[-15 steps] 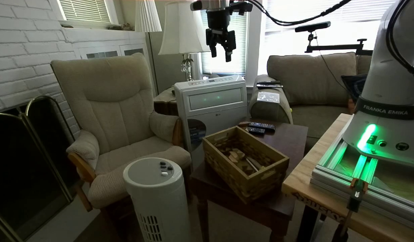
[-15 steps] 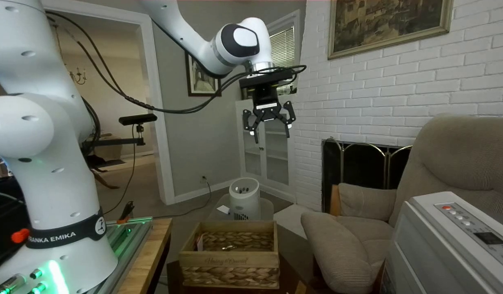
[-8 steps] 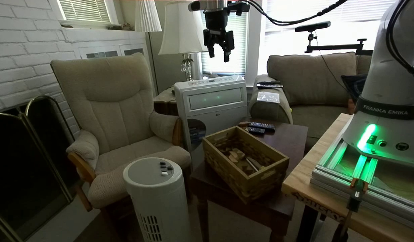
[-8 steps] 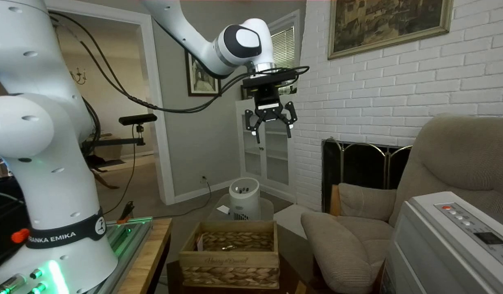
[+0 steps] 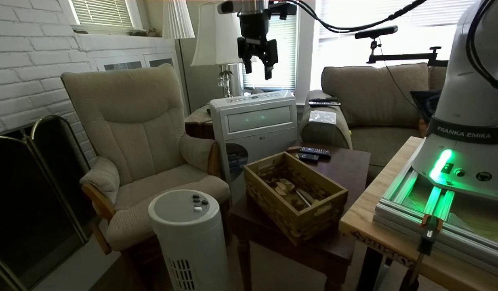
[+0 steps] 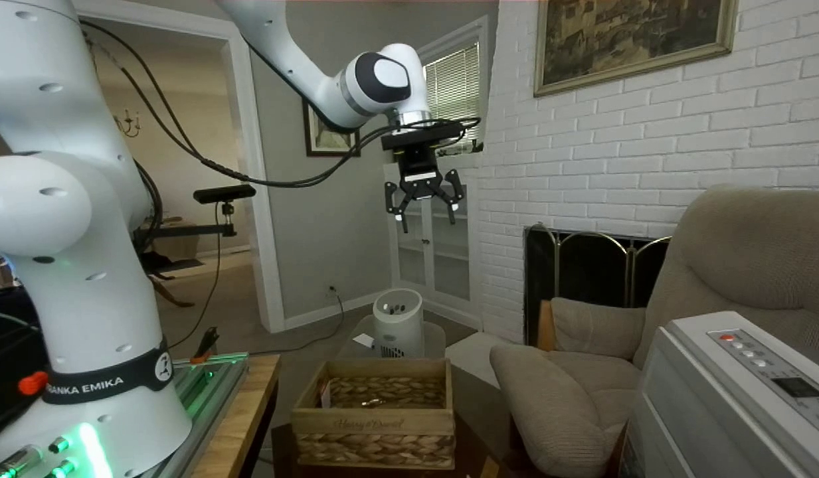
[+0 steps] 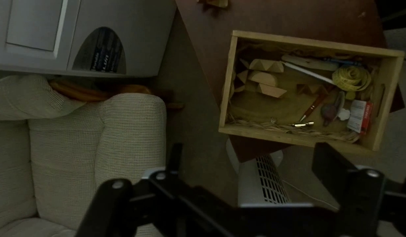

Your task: Press a button on the grey device.

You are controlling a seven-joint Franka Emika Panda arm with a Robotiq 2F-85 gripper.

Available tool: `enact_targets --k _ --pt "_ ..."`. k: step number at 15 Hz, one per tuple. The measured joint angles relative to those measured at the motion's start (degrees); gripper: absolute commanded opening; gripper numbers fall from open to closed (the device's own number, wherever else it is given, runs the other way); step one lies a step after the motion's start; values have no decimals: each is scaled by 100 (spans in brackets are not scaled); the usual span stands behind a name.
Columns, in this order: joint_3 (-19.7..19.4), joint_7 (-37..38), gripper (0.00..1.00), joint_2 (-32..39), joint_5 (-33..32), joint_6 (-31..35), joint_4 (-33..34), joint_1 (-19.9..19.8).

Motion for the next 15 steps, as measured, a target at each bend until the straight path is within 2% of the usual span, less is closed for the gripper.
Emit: enact_targets --k 4,6,8,12,15 --pt "424 601 100 32 206 54 -136 307" --pt "538 783 100 94 480 324 -182 429" --pt "631 893 100 242 582 802 -201 504" --pt "819 898 100 845 735 2161 -149 612" --pt "954 901 100 1467 734 2765 45 633"
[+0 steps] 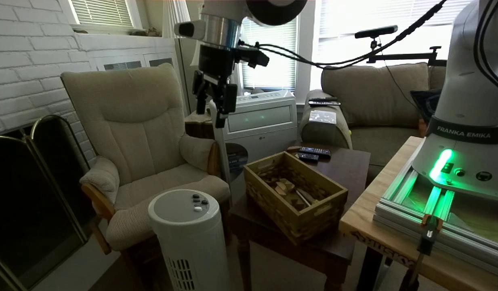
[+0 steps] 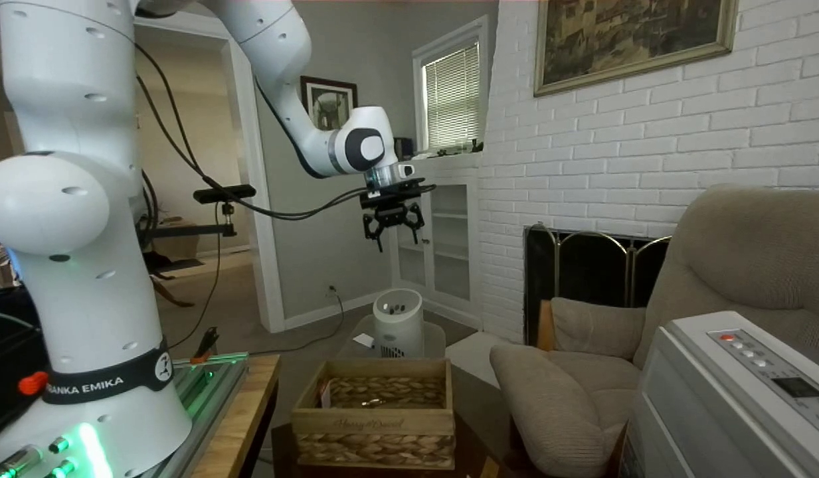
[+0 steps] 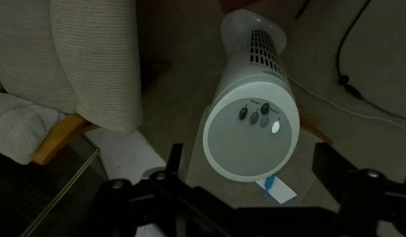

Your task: Press a button on the grey device.

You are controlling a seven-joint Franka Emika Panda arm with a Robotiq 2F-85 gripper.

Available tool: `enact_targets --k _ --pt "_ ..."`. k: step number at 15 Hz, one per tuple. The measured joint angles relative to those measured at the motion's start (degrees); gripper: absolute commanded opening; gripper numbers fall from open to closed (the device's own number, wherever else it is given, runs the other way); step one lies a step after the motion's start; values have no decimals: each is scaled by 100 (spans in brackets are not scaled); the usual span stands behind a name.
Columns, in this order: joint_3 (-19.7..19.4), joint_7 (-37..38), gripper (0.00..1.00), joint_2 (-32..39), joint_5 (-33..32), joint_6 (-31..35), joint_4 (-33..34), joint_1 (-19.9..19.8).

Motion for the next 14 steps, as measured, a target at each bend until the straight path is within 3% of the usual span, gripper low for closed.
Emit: enact_targets --k 2,10,11,14 --pt "62 0 74 423 -4 220 175 0" --pt "81 38 16 1858 -355 387 1010 40" --pt "75 49 33 1991 -403 388 1113 59" --pt "40 118 16 2276 -503 387 1350 141"
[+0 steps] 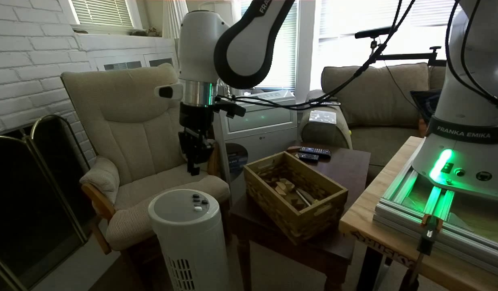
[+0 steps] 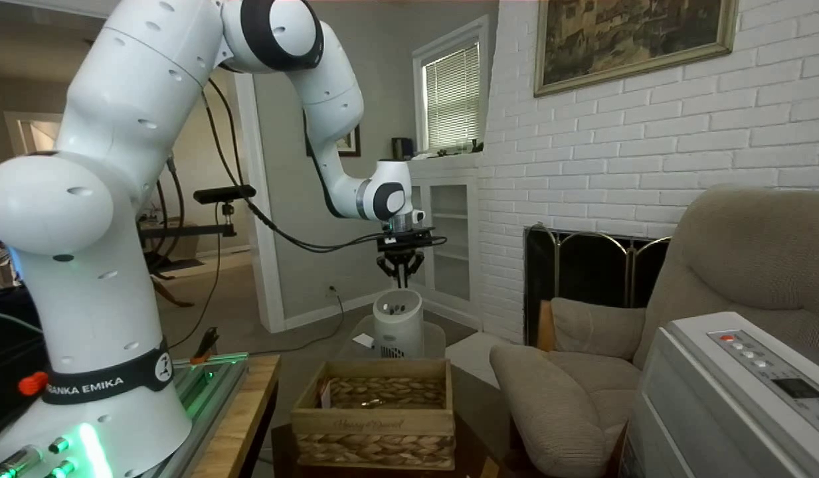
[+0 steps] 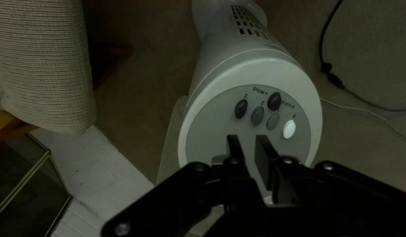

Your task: Press a button on the grey device.

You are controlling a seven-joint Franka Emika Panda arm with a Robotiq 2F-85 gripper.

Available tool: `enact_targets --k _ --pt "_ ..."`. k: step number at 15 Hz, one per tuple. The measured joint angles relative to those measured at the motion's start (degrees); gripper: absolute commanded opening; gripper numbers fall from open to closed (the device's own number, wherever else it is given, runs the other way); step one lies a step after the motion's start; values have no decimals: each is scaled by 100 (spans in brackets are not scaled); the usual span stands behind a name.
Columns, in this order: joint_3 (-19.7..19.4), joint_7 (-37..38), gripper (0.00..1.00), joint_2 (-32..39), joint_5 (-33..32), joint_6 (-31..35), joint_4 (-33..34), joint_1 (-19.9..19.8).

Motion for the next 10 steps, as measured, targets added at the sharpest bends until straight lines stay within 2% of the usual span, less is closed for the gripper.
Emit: enact_targets --k 6,7,10 --pt "-20 6 16 58 -14 0 73 32" --pt "-20 6 4 58 -14 0 74 32" --pt "19 5 0 58 -15 -6 73 -2"
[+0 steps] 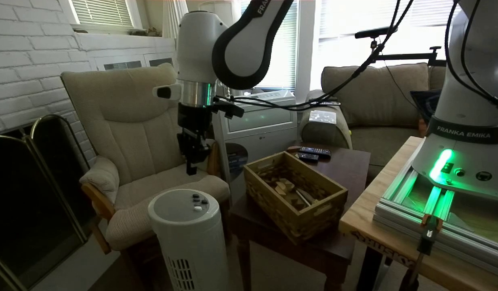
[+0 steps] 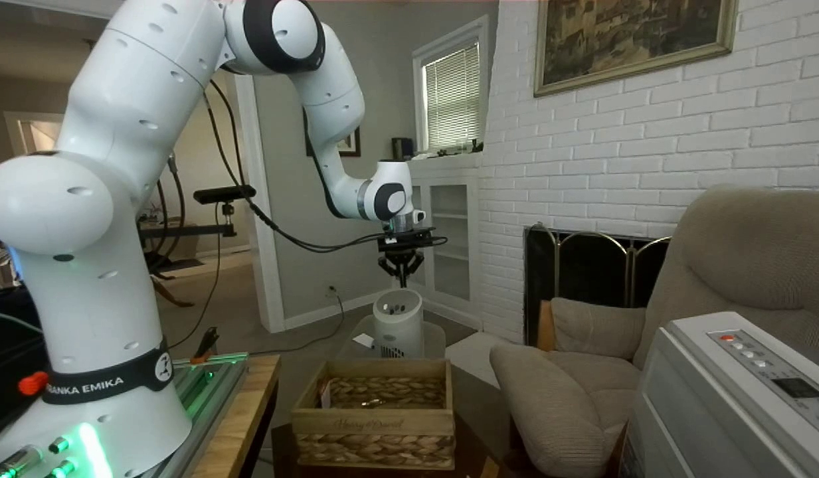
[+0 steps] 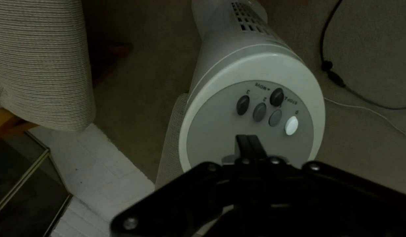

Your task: Press a button on the grey device.

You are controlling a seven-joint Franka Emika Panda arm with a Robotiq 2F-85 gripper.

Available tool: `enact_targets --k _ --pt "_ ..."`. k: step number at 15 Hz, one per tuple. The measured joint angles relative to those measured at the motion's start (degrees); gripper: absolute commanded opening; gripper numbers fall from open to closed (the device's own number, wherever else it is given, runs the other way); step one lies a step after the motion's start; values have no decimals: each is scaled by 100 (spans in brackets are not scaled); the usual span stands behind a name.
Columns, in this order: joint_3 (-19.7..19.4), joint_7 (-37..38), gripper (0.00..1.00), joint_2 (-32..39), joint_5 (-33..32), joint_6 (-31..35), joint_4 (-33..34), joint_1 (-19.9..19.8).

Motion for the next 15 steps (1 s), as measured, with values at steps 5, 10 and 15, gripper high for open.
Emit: enact_targets --k 5,10,15 --pt "69 -3 0 0 0 -42 -2 -61" --pt "69 13 0 40 2 -70 -51 -89" --pt "74 206 0 213 14 -26 -48 -112"
